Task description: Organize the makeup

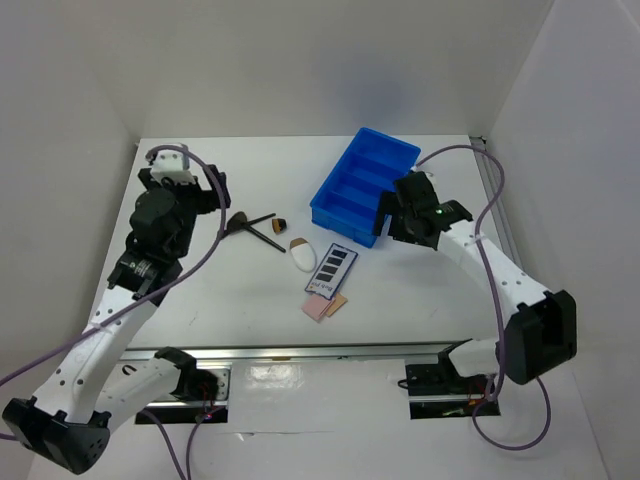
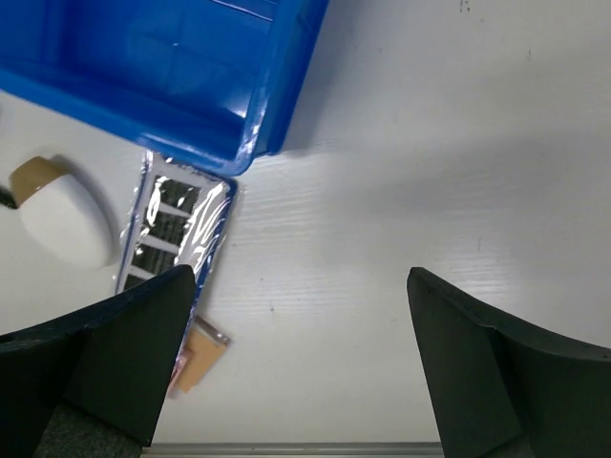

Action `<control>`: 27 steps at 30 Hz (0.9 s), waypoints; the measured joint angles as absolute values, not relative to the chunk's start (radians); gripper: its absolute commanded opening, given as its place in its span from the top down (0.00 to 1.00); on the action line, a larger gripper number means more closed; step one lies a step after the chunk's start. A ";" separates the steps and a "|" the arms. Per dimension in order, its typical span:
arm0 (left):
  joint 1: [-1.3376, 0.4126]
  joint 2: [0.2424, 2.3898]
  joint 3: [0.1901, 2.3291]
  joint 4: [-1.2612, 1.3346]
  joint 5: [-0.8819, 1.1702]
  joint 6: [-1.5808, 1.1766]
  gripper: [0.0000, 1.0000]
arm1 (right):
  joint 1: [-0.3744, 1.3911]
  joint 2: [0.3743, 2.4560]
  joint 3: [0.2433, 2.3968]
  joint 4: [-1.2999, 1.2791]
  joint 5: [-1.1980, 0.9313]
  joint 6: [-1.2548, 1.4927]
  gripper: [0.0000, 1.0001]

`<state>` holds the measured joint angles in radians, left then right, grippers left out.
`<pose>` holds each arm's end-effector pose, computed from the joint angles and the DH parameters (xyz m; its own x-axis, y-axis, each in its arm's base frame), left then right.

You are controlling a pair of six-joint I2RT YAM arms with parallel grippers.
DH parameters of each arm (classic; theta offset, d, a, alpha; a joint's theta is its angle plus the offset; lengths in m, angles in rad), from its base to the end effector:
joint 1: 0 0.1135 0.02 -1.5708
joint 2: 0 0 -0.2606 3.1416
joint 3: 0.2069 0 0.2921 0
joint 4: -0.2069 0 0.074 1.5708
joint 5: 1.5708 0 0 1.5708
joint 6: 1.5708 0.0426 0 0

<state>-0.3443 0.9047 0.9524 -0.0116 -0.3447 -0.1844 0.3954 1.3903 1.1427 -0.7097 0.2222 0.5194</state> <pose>0.2455 -0.0728 0.3961 0.0334 -0.1953 -0.9802 0.0060 0.9807 -0.1952 0.3096 0.1191 0.2635 -0.7834 0.1977 -0.5892 0.1500 0.9802 0.1293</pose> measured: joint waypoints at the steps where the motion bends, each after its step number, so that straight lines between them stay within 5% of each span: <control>1: -0.345 0.902 0.975 -0.029 -0.363 -0.189 0.00 | 0.398 1.358 1.131 -0.709 0.217 0.519 0.00; 7: -0.315 0.925 1.054 -0.294 -0.693 -0.460 0.00 | 0.403 1.223 1.082 -0.674 0.164 0.531 0.00; 13: -0.314 0.987 1.120 -0.410 -0.618 -0.422 0.00 | 0.430 1.209 1.020 -0.666 0.110 0.577 0.04; 17: -0.324 0.987 1.124 -0.433 -0.555 -0.385 0.08 | 0.464 1.192 0.918 -0.607 0.017 0.668 0.17; 22: -0.338 0.976 1.111 -0.467 -0.466 -0.384 0.01 | 0.480 1.103 0.695 -0.461 -0.115 0.813 0.36; 27: -0.341 0.944 1.092 -0.541 -0.374 -0.455 0.01 | 0.489 1.075 0.553 -0.295 -0.194 0.926 0.28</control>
<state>-0.3412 0.9443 1.0920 -0.5407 -0.3744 -0.4549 0.4889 1.0748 0.5533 -0.2951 -0.1944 0.9264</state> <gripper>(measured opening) 0.992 0.659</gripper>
